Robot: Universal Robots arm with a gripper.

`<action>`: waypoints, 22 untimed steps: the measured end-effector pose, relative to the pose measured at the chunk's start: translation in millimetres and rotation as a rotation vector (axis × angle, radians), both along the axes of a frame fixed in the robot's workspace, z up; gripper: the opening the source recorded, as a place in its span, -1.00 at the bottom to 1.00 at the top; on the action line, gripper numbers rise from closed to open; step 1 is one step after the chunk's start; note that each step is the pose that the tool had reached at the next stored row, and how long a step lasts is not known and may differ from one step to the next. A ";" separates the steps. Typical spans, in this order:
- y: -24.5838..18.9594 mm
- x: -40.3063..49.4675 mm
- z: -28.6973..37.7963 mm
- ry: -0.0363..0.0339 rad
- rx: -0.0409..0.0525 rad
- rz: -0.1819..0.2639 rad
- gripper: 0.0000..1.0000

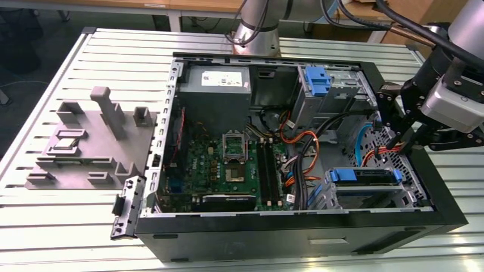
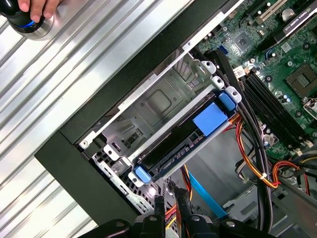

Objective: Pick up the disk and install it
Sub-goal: 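Insert the first disk wire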

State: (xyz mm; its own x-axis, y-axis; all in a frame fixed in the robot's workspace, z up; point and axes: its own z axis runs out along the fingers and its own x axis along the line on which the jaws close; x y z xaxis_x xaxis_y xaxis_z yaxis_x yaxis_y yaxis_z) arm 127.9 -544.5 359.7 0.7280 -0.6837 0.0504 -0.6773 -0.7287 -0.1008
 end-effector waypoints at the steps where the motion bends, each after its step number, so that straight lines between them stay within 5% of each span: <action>1: 0.0 0.0 0.0 0.0000 0.0000 0.000 -0.52; 9: 0.0 0.0 0.0 -0.0010 -0.0004 0.000 -0.52; 15: 0.4 0.7 -0.5 -0.0189 -0.0003 0.023 -0.52; 22: 8.5 7.8 -0.5 -0.0189 -0.0101 0.023 -0.50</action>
